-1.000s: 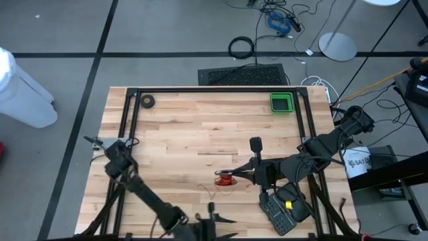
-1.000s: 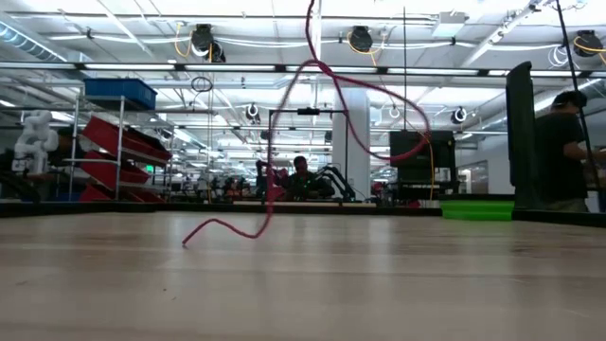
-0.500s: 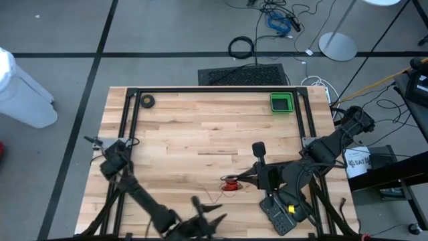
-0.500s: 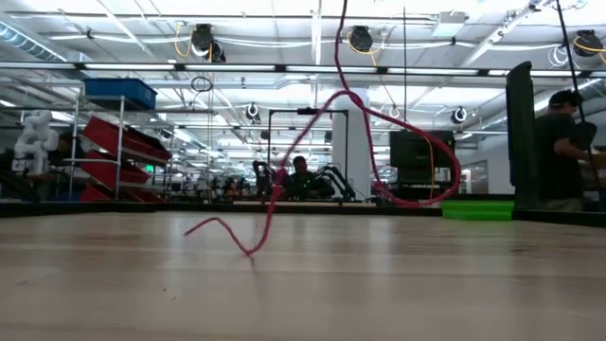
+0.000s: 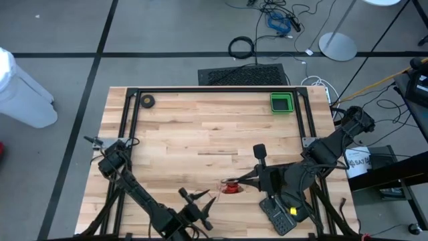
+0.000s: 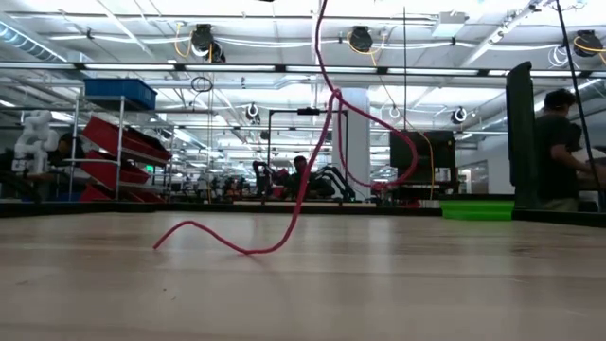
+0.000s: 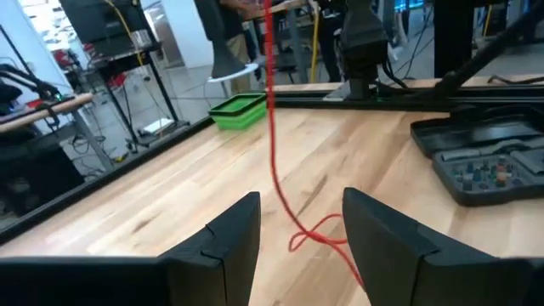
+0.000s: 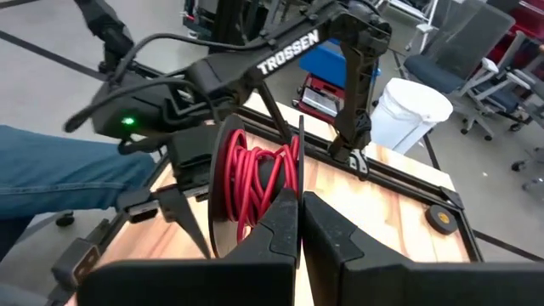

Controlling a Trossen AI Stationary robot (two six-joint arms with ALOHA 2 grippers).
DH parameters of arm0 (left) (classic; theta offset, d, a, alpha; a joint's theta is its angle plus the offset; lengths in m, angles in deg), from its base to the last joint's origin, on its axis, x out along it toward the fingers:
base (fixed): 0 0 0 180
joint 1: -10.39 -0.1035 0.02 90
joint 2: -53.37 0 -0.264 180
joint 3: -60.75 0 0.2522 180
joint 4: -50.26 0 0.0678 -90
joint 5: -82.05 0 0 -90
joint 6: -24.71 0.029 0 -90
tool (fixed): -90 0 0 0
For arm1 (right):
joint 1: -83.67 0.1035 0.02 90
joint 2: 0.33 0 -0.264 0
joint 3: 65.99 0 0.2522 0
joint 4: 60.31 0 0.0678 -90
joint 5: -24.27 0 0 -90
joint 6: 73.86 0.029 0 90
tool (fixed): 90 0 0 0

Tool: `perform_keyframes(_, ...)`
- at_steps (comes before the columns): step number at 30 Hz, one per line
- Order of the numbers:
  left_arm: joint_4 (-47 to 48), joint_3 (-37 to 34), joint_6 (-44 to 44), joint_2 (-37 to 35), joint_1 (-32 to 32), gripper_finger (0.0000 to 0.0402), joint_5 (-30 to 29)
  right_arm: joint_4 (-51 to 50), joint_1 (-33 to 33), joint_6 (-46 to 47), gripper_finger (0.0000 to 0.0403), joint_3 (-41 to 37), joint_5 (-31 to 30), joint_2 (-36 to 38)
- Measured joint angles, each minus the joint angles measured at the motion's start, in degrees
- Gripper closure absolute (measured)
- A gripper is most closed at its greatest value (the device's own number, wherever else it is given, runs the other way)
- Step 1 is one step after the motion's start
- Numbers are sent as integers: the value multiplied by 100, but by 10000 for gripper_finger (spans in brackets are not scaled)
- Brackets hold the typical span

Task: Coil cords
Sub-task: Coil the red wire into the spool

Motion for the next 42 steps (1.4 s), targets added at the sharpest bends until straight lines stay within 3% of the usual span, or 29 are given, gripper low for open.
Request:
perform_keyframes(8,-60,0,-31,2,-272,226,99,0,72,-10,403,0,3,0)
perform_keyframes(11,-298,0,-69,4,-391,226,409,0,67,-14,403,0,2,0)
perform_keyframes(16,-809,0,633,10,-550,226,664,-3,73,-11,403,0,16,0)
perform_keyframes(22,-822,0,709,11,-598,226,934,-7,69,-21,403,0,15,0)
perform_keyframes(31,-799,0,727,11,-537,228,826,-17,69,-28,403,0,15,0)
perform_keyframes(42,-650,0,733,11,-524,328,670,-15,69,-23,403,0,15,0)
